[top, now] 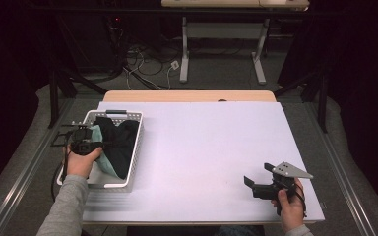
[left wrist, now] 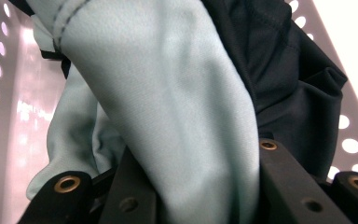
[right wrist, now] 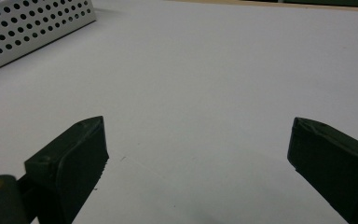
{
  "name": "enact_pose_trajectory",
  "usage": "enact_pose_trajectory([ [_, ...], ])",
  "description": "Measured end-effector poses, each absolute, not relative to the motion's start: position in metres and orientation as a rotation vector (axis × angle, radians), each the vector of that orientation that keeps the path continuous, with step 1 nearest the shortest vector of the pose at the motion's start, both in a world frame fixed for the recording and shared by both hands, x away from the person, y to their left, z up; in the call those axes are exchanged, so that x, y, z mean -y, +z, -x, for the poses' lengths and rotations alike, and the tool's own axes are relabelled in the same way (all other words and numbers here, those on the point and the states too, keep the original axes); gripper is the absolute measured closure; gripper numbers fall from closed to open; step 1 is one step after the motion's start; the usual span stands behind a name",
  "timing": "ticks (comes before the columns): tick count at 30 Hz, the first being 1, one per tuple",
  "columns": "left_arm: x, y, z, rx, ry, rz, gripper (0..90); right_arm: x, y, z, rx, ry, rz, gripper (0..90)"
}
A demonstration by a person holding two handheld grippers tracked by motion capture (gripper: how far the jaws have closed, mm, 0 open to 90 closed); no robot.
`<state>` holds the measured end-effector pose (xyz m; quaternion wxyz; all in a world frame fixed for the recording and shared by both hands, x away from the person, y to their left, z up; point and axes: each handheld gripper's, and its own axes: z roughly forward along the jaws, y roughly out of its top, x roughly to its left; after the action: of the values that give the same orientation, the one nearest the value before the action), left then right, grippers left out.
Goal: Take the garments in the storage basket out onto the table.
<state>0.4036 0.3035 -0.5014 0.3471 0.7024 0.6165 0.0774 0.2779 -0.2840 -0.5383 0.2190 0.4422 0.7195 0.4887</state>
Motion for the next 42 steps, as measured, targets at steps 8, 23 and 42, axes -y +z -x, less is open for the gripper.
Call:
enact_pose_trajectory([
  [8,-0.306,-0.496,-0.399,-1.587,0.224,-1.779,73.1,0.284,-0.538,-0.278,-1.992,1.345,-1.228,4.6],
  [23,-0.310,-0.482,-0.392,-1.557,0.256,-1.719,73.3,0.284,-0.539,-0.278,-1.985,1.347,-1.231,4.6],
  [42,-0.310,-0.468,-0.385,-1.520,0.311,-1.668,73.2,0.284,-0.539,-0.278,-1.986,1.348,-1.231,4.6],
])
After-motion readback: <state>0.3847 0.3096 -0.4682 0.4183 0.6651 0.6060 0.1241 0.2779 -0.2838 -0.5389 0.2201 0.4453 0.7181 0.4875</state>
